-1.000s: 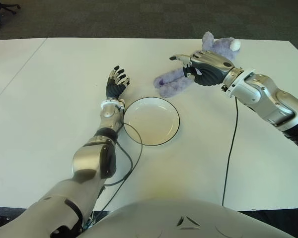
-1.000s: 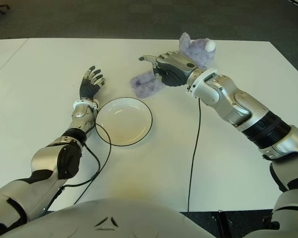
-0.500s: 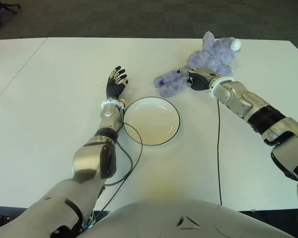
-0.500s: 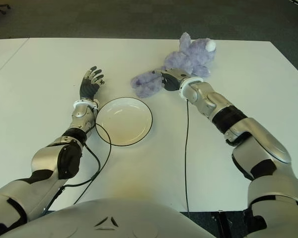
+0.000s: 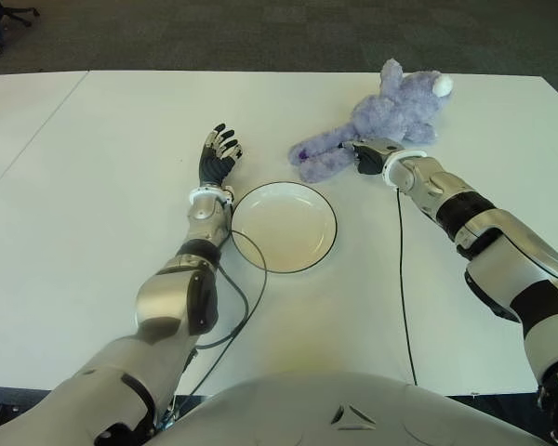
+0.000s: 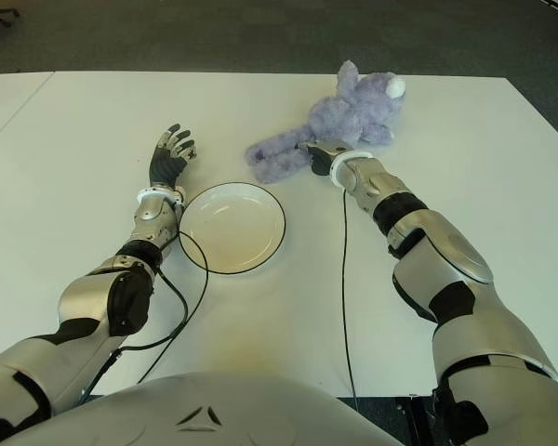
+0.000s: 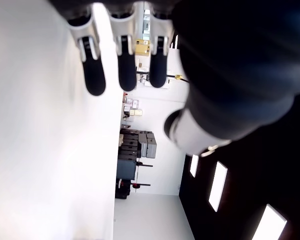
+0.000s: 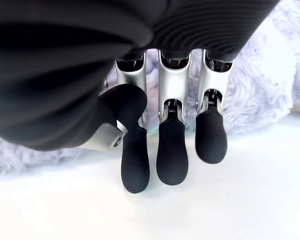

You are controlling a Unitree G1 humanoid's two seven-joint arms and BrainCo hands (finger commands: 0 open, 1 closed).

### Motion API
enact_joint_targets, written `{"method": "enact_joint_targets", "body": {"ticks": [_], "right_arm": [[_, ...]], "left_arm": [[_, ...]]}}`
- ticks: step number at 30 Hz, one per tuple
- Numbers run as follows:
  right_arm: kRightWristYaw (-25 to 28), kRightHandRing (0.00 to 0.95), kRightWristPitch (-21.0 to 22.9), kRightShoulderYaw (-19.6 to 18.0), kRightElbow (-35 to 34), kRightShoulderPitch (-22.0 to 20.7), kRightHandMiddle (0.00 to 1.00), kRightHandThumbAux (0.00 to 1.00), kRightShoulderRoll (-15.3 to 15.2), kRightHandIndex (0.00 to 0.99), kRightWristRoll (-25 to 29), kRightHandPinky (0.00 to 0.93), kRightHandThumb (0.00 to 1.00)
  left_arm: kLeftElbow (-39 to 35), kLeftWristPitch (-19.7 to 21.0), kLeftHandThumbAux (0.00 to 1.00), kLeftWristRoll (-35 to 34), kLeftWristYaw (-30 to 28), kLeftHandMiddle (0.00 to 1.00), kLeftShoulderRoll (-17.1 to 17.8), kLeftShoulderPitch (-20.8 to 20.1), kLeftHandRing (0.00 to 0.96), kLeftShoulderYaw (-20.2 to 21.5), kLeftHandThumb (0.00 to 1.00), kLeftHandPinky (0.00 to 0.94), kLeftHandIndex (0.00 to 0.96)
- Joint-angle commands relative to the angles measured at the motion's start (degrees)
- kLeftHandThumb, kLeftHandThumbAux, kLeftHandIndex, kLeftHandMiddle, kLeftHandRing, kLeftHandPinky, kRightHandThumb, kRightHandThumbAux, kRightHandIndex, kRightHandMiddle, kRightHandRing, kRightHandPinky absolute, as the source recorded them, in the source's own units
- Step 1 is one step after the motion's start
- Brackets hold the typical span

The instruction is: Put the doll into the plate.

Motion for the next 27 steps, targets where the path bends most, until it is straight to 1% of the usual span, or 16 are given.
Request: {"method": "enact_joint_targets", "body": {"ticks": [1, 8, 11, 14, 16, 20, 21, 23, 24, 27], "right_arm": [[1.55, 0.698, -14.2, -0.45, 11.09, -2.12, 0.496, 0.636, 4.65, 0.0, -4.17, 0.66, 0.959], [1.19, 0.702, -15.0, -2.26, 13.01, -2.46, 0.496, 0.637, 5.31, 0.0, -4.73, 0.676, 0.96], [0.85, 0.708, -14.21, -3.58, 13.81, -2.37, 0.496, 0.638, 5.9, 0.0, -4.53, 0.661, 0.96], [0.3, 0.709, -13.56, -4.46, 14.48, -1.76, 0.496, 0.64, 6.57, 0.0, -4.57, 0.63, 0.96], [-0.08, 0.709, -13.29, -4.89, 14.81, -1.3, 0.496, 0.64, 6.99, 0.0, -4.84, 0.626, 0.96], [-0.96, 0.71, -13.16, -5.67, 15.27, -0.34, 0.496, 0.641, 7.55, 0.0, -5.51, 0.65, 0.96], [-1.29, 0.721, -13.18, -5.9, 15.35, 0.04, 0.496, 0.641, 7.65, 0.0, -5.67, 0.704, 0.96], [-2.83, 0.731, -13.46, -6.61, 15.49, 1.64, 0.496, 0.641, 7.65, 0.002, -5.79, 0.735, 0.96], [-3.42, 0.733, -13.66, -6.98, 15.53, 2.26, 0.496, 0.64, 7.53, 0.016, -5.83, 0.738, 0.96], [-3.95, 0.733, -14.39, -8.19, 15.48, 3.41, 0.496, 0.64, 6.94, 0.02, -5.63, 0.738, 0.959]], "left_arm": [[5.67, 7.35, 0.825, -0.78, -0.94, 0.181, -2.01, 7.61, 0.198, 0.44, 0.486, 0.266, 0.143], [5.64, 7.51, 0.814, -0.71, -0.68, 0.179, -2.15, 7.55, 0.201, 0.35, 0.482, 0.265, 0.154], [5.62, 7.26, 0.811, -0.87, -1.02, 0.175, -2.25, 7.62, 0.194, 0.47, 0.469, 0.243, 0.154], [5.58, 6.95, 0.814, -1.12, -1.37, 0.177, -2.44, 7.72, 0.195, 0.66, 0.503, 0.254, 0.17], [5.57, 6.96, 0.814, -1.23, -1.44, 0.178, -2.48, 7.72, 0.196, 0.77, 0.51, 0.256, 0.173], [5.56, 7.24, 0.813, -1.39, -1.22, 0.18, -2.59, 7.71, 0.198, 0.78, 0.522, 0.26, 0.176], [5.56, 7.41, 0.811, -1.42, -1.03, 0.181, -2.66, 7.7, 0.203, 0.75, 0.521, 0.268, 0.171], [5.55, 7.39, 0.816, -1.44, -0.83, 0.18, -2.84, 7.75, 0.201, 0.7, 0.515, 0.262, 0.164], [5.53, 7.19, 0.834, -1.45, -0.88, 0.178, -2.91, 7.81, 0.195, 0.68, 0.498, 0.248, 0.148], [5.45, 6.69, 0.841, -1.57, -1.07, 0.177, -3.13, 7.94, 0.193, 0.63, 0.491, 0.244, 0.144]]}}
